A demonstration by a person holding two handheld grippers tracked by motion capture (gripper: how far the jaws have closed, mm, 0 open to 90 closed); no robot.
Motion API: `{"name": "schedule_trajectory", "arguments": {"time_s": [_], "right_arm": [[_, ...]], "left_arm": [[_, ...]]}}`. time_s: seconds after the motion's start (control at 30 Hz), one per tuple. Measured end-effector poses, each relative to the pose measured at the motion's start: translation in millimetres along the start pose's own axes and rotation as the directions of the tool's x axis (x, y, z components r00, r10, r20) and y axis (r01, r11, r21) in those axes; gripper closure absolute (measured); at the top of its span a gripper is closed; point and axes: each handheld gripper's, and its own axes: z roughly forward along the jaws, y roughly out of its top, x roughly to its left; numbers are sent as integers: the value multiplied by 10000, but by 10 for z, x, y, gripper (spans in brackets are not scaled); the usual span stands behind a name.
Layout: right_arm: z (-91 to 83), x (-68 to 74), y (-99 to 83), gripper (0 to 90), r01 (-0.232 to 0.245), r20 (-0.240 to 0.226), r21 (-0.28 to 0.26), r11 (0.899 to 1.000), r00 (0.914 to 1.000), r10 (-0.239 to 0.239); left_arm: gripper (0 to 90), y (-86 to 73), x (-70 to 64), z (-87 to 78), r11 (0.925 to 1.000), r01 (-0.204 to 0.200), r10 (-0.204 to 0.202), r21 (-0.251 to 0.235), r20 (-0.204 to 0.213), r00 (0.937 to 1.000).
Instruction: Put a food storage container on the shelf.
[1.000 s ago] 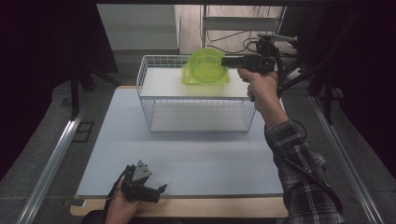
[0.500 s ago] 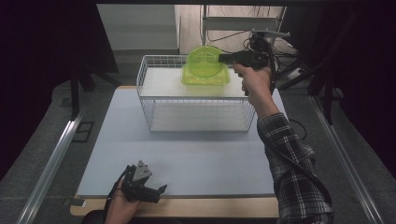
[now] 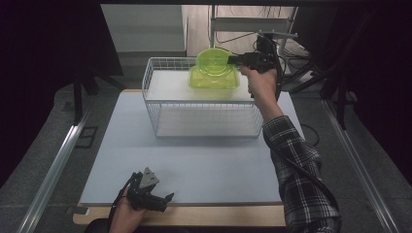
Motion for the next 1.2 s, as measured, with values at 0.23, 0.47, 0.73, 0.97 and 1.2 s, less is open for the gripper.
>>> {"name": "schedule_trajectory", "arguments": {"time_s": [0.23, 0.47, 0.73, 0.97, 1.2], "right_arm": [[36, -19, 13, 716, -10, 188, -59, 10000, 9998, 11], [72, -46, 11, 629, -165, 77, 26, 9999, 9998, 164], [-10, 3, -30, 500, 41, -340, 139, 9999, 9994, -37], [-61, 49, -117, 403, 621, -354, 209, 9979, 9975, -613], [-118, 48, -207, 344, 1144, -250, 352, 9928, 9932, -1136]], "left_arm": [[0, -2, -2, 9, 10000, 1, -1, 67, 79, 10000], [0, -1, 0, 1, 10000, 6, -6, -2, 87, 10000], [0, 4, 7, -28, 9994, 130, -123, -306, 224, 9997], [0, 6, 1, -23, 9996, 95, -90, -280, 185, 9998], [0, 5, 1, -21, 9996, 82, -77, -266, 178, 9998]]}}
